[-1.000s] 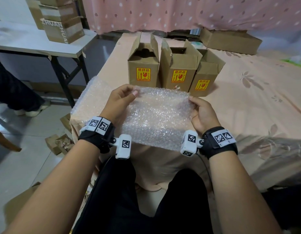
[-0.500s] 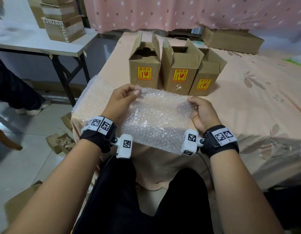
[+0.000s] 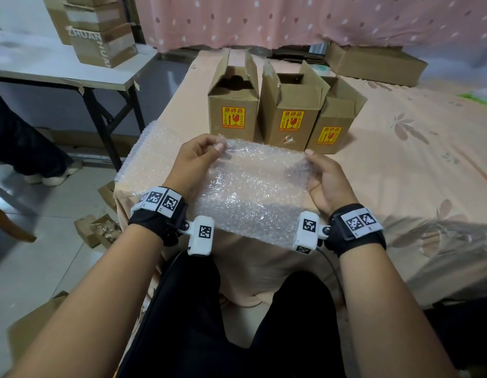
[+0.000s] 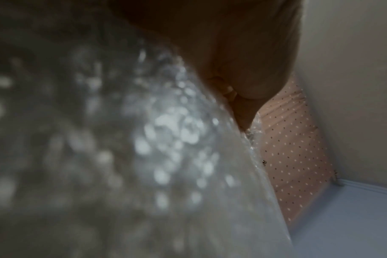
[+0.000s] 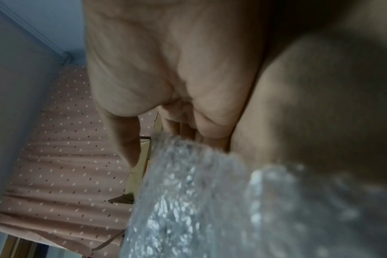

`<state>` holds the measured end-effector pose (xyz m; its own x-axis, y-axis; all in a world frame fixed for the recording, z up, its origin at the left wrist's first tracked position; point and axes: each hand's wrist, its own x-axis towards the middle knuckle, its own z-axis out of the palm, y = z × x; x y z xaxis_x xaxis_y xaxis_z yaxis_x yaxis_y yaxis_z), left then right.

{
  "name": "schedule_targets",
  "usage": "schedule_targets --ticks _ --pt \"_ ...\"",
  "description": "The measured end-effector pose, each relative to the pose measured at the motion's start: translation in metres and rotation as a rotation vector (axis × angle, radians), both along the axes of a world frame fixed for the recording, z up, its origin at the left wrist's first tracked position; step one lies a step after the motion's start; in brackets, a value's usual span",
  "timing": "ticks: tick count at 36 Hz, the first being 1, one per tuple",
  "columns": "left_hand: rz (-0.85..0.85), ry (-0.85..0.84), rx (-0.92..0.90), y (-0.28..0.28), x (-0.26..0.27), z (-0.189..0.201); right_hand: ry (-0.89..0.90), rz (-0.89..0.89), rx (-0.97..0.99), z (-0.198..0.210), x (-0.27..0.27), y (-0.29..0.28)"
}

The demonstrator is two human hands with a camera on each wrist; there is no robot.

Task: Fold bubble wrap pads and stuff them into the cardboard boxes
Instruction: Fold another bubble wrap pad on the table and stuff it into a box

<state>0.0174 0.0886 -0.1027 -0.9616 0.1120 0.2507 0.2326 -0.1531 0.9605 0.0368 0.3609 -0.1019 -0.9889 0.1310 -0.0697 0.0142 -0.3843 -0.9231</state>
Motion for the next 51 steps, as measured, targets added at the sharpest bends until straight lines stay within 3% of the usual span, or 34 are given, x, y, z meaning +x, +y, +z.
schedule_targets --ticks 13,36,51 --pt "0.053 -0.025 0.106 0.000 -0.005 -0.002 0.073 -0.008 0.032 0.003 0.007 -0.003" --pt "0.149 -0.018 0.046 -0.002 -0.003 -0.004 0.118 -0.089 0.041 -0.004 0.005 -0.003" --pt "0.240 -0.115 0.031 -0.001 -0.007 -0.005 0.037 -0.182 0.165 -0.004 -0.006 -0.005"
